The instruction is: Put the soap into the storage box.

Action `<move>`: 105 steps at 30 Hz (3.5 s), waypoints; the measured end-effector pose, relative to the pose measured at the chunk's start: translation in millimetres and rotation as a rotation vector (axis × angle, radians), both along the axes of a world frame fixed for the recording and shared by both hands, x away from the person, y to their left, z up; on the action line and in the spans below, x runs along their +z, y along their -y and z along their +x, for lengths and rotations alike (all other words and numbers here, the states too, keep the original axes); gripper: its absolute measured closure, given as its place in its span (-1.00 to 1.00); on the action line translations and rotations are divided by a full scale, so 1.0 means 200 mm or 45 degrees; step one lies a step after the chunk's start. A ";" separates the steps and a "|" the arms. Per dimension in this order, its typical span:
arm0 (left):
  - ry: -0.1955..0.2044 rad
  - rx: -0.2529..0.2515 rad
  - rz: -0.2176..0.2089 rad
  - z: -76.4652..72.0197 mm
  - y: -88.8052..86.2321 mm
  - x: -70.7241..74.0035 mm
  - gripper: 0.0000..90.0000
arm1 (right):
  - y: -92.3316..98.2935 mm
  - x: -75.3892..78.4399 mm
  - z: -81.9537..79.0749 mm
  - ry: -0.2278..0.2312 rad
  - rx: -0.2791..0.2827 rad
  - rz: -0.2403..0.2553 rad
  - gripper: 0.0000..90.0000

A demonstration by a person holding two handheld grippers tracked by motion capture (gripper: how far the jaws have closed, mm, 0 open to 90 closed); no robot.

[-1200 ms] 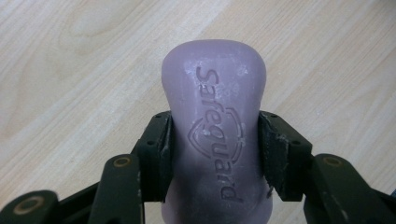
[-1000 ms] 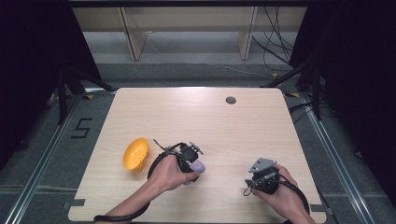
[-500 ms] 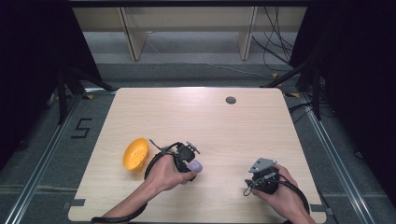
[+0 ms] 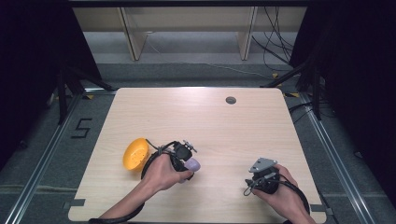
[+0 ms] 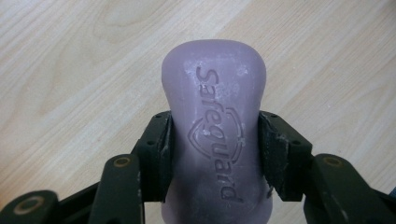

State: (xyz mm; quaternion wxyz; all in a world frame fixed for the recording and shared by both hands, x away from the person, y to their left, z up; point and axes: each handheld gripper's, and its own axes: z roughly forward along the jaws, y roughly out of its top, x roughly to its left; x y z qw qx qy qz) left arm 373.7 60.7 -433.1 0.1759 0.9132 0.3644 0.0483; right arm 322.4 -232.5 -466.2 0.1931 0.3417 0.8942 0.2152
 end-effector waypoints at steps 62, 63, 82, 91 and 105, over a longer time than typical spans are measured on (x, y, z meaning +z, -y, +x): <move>0.047 0.123 -0.060 0.01 -0.14 0.07 0.08 | 0.00 0.00 0.00 0.011 0.007 0.000 0.02; 0.051 0.135 -0.063 0.01 -0.14 0.07 0.08 | 0.00 0.00 0.00 0.010 0.007 -0.001 0.02; 0.069 0.152 -0.074 0.02 -0.18 0.10 0.08 | 0.00 0.00 0.00 0.005 -0.020 0.015 0.01; 0.071 0.152 -0.072 0.02 -0.20 0.11 0.08 | 0.00 0.01 0.00 0.016 -0.008 0.009 0.01; 0.077 0.170 -0.079 0.03 -0.21 0.13 0.08 | 0.00 0.01 0.00 0.019 -0.008 0.012 0.00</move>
